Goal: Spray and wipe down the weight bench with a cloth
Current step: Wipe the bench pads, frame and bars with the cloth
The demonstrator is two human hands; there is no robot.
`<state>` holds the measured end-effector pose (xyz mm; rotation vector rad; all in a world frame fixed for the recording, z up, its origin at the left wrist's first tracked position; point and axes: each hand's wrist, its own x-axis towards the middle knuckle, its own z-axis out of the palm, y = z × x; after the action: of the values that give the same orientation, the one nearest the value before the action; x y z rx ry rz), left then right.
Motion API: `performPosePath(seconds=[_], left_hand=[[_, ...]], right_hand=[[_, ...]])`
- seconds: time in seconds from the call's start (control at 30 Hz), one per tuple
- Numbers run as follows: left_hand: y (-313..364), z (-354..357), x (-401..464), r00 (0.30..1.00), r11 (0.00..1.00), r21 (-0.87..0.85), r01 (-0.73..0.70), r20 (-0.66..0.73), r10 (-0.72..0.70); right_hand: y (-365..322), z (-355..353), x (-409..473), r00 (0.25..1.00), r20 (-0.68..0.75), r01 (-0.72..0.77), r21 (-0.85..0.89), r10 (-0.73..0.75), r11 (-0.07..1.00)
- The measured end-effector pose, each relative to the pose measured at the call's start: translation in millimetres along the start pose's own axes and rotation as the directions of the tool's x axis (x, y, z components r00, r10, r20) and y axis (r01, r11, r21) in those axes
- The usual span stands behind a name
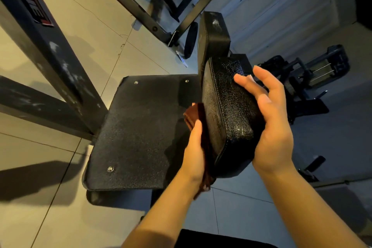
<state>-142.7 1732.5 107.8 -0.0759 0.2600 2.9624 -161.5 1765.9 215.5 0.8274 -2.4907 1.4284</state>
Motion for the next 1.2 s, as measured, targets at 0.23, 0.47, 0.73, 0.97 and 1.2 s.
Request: performPosePath(seconds=[0.23, 0.47, 0.73, 0.97, 1.2], left_hand=[[-21, 0, -62, 0.998, 0.991, 0.124, -0.058, 0.035, 0.054], [24, 18, -97, 0.926, 0.885, 0.271, -0.378, 0.116, 0.36], [75, 41, -143, 0.9, 0.836, 0.341, -0.431, 0.225, 0.372], [75, 76, -161, 0.9, 0.719, 0.541, -0.435, 0.268, 0.343], [72, 94, -113, 0.907, 0.622, 0.71, -0.329, 0.054, 0.418]], right_hand=[[-4, 1, -2, 1.0, -0.019, -0.026, -0.058, 0.025, 0.998], [-9, 2, -3, 1.0, 0.021, 0.024, -0.244, -0.02, 0.97], [-22, -6, -28, 0.937, 0.23, 0.334, -0.382, -0.262, 0.861], [-44, -29, -71, 0.973, 0.207, 0.043, 0.25, -0.097, 0.967], [-55, -47, -27, 0.986, -0.121, 0.126, 0.113, -0.112, 0.986]])
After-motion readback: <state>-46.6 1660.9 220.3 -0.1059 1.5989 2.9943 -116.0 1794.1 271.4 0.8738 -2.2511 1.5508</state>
